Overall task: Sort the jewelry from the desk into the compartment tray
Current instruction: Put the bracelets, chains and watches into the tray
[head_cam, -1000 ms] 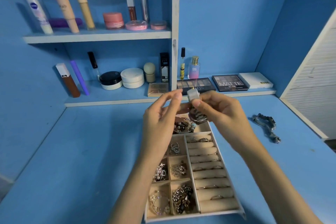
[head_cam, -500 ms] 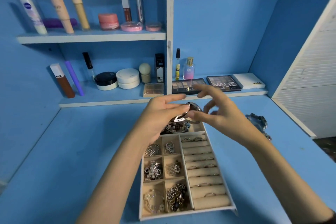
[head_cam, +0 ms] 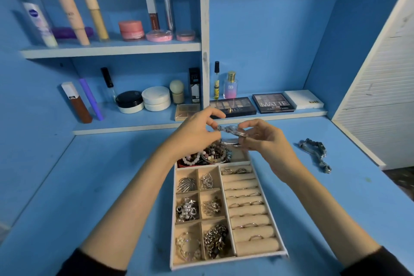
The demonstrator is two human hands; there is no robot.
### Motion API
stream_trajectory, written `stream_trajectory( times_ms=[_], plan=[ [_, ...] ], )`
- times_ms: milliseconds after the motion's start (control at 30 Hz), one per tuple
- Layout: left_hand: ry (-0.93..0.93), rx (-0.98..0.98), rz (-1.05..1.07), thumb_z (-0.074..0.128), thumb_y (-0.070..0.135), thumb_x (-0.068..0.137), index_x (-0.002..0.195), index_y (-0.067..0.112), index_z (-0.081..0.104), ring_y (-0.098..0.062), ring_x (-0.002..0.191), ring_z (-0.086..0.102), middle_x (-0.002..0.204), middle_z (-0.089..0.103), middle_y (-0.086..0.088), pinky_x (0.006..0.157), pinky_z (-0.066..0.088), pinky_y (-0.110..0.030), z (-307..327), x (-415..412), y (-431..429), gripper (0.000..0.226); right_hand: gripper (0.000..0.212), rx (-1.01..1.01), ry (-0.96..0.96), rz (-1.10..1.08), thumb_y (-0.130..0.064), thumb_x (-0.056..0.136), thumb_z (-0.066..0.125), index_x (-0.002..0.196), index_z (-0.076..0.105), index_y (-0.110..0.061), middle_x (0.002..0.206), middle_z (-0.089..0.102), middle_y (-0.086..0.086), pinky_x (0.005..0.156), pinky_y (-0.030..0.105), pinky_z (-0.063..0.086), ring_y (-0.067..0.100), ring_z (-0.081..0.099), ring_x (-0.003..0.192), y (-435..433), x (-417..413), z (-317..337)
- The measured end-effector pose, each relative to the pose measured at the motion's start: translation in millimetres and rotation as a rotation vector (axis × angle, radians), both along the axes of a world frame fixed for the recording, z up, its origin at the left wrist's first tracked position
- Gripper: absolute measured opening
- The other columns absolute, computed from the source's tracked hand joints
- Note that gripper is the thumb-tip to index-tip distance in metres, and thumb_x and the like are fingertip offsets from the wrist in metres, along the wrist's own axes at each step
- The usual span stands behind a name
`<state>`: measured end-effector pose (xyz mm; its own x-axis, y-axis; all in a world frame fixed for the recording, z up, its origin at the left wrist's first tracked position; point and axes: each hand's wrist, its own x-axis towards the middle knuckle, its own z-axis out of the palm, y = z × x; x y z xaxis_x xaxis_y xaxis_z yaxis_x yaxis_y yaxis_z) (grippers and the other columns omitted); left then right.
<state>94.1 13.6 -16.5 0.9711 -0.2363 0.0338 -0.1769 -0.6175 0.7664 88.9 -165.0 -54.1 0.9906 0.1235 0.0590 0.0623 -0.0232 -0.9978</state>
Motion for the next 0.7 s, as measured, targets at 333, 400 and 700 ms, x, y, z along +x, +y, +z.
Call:
stream_trajectory(
  times_ms=[333,400,700],
  plan=[
    [-0.169,0.488,-0.168,0.053,0.008,0.088,0.116,0.024,0.063,-0.013,0.099,0.051,0.112,0.06,0.0,0.086,0.041,-0.026,-18.7,7.2,3.4,0.033,0.029,-0.798,-0.421,0.002,-0.013,0.083,0.065,0.111,0.06,-0.018,0.095,0.056,-0.004,0.075,0.022,0.033,0.016,0.04,0.093,-2.6,-7.3,-20.9],
    [-0.192,0.517,-0.168,0.054,0.012,0.09,0.119,0.023,0.061,-0.013,0.102,0.05,0.117,0.058,0.001,0.087,0.038,-0.026,-19.7,5.5,4.8,0.032,0.032,-0.846,-0.431,0.012,-0.022,0.084,0.065,0.116,0.06,-0.018,0.103,0.051,0.001,0.08,0.023,0.029,0.017,0.038,0.099,-1.5,-8.2,-21.5],
    [-0.31,0.568,-0.141,0.047,0.02,0.095,0.125,0.023,0.056,-0.011,0.112,0.043,0.12,0.058,0.008,0.093,0.035,-0.024,-30.5,-3.3,10.0,0.032,0.026,-0.936,-0.533,-0.04,-0.007,0.086,0.062,0.11,0.069,-0.014,0.099,0.062,0.01,0.069,0.035,0.039,0.028,0.045,0.087,0.7,-4.8,-21.6]
  ],
)
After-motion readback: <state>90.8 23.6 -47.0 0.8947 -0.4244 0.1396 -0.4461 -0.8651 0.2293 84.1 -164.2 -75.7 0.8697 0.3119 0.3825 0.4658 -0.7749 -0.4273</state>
